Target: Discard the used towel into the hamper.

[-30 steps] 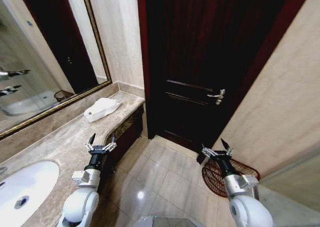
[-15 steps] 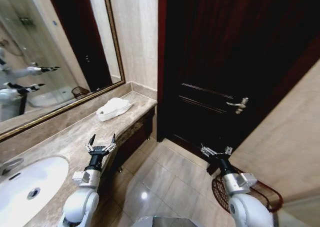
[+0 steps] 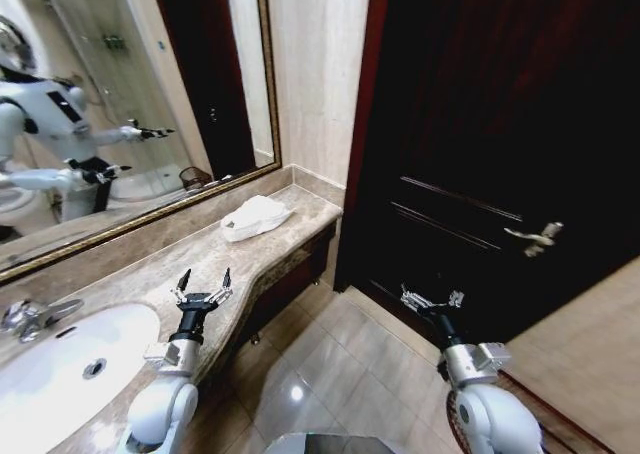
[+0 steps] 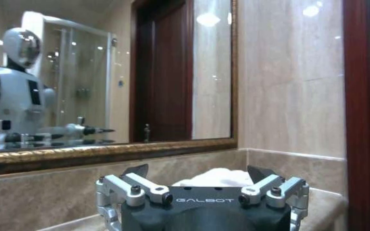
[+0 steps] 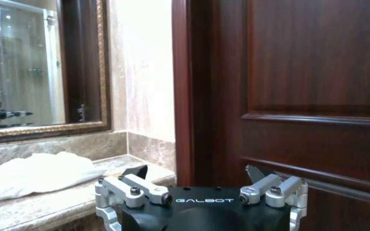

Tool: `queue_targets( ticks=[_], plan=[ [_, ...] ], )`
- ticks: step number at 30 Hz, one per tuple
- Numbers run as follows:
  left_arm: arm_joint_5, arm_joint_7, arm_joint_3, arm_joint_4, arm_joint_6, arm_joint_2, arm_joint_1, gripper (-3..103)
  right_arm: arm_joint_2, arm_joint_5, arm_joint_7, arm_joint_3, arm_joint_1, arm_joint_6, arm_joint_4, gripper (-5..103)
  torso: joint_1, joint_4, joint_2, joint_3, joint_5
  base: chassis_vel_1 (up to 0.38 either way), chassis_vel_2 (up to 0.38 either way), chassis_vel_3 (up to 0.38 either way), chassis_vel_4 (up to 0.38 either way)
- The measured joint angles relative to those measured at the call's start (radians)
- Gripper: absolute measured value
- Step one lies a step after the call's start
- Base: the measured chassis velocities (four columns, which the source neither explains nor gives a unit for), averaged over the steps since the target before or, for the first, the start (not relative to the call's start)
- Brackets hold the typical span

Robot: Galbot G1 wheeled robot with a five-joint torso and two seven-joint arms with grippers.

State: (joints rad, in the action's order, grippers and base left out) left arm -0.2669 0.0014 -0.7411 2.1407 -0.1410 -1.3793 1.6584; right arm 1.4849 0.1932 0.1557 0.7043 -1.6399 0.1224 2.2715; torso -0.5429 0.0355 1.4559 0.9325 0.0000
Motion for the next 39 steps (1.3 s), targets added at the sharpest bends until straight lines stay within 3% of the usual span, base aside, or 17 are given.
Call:
queue_targets(
  ticks=[9, 25, 39],
  plan=[
    [0.002, -0.004, 0.001, -0.007, -0.016, 0.000, -0.006, 100, 0.000, -0.002, 0.006, -0.002, 0.006, 0.000, -0.008, 100, 0.000, -0.0005, 0.000, 0.000, 0.0000, -0.094, 0.096, 0.098, -0.086],
    [-0.003, -0.005, -0.002, 0.022, 0.036, 0.005, 0.001, 100, 0.008, -0.005, 0.014, -0.004, 0.001, -0.009, -0.020, 100, 0.000, -0.0002, 0.000, 0.000, 0.0000, -0.098, 0.093, 0.106, -0.097],
    [-0.001, -0.007, -0.003, 0.024, 0.043, 0.007, 0.002, 100, 0.010, -0.003, 0.017, -0.002, -0.011, -0.020, -0.014, 100, 0.000, -0.0002, 0.000, 0.000, 0.0000, -0.102, 0.104, 0.096, -0.110]
  ],
)
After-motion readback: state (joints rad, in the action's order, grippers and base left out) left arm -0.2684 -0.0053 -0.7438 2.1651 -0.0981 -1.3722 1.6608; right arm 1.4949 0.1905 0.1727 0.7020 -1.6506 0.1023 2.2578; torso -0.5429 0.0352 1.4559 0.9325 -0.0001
